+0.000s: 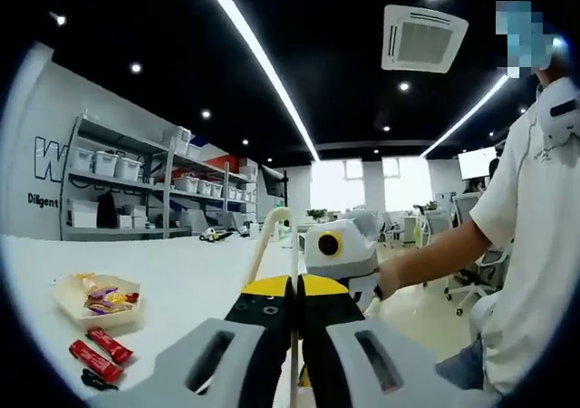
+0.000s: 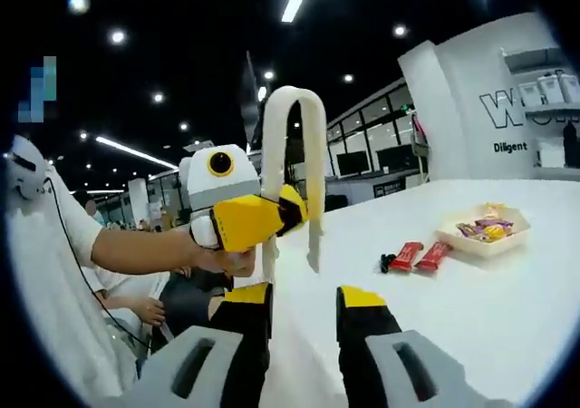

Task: Place the target food into the container with the food tongs after gripping and lifting it, then release it inside without dropping or visibly crushing the food.

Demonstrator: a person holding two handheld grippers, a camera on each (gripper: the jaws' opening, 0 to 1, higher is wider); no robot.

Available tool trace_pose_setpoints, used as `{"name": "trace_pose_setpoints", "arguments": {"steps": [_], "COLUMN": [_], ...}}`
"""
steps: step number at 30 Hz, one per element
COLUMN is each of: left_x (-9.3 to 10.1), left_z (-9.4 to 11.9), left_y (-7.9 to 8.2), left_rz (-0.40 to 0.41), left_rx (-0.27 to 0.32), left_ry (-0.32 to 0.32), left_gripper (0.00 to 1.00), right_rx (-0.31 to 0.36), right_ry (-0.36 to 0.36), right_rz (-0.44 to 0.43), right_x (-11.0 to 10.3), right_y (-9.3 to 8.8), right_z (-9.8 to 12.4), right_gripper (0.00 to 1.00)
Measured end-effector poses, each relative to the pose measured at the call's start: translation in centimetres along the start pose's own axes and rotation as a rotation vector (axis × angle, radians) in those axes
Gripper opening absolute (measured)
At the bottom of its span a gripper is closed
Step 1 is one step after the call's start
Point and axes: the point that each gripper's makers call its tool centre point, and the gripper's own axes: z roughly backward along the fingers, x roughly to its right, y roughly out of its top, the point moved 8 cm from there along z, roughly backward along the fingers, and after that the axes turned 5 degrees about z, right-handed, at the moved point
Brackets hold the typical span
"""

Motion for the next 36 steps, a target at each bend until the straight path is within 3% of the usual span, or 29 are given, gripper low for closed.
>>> {"name": "trace_pose_setpoints", "arguments": {"steps": [4, 9, 12, 15, 21, 23, 27, 30, 36], "left_x": [0.8, 2.0, 1.9, 2.3, 2.3, 2.5, 2.4, 2.5, 3.0], "left_z": [-0.6, -0.8, -0.9, -1.1, -1.3, -1.4, -1.4, -1.3, -0.8], "left_y": [-0.3, 0.1, 0.2, -0.1, -0.2, -0.4, -0.5, -0.4, -0.2], "left_rz": [0.056, 0.142, 0.185, 0.215, 0.191, 0.161, 0.141, 0.161, 0.165], "left_rx": [0.029, 0.059, 0.054, 0.040, 0.041, 0.033, 0.019, 0.004, -0.025], "left_ry": [-0.043, -0.154, -0.183, -0.215, -0.205, -0.195, -0.172, -0.179, -0.162], "left_gripper": [0.02, 0.02, 0.02, 0.02, 0.02, 0.02, 0.03, 0.11, 0.36], "right_rx": [0.020, 0.016, 0.009, -0.002, -0.029, -0.044, -0.054, -0.055, -0.036], "right_ry": [0.007, 0.086, 0.159, 0.161, 0.162, 0.143, 0.136, 0.130, 0.096], "right_rz": [0.049, 0.084, 0.101, 0.122, 0.082, 0.120, 0.078, 0.055, 0.004], "right_x": [-0.2, -0.6, -1.4, -1.5, -1.5, -1.3, -1.1, -1.0, -0.1], "right_y": [0.5, 1.2, 1.5, 1.4, 1.2, 1.1, 0.8, 0.8, 0.8], "right_z": [-0.8, -1.0, -0.9, -1.0, -0.8, -0.7, -0.7, -0.8, -0.6], "right_gripper": [0.41, 0.35, 0.27, 0.28, 0.23, 0.20, 0.17, 0.17, 0.17]}}
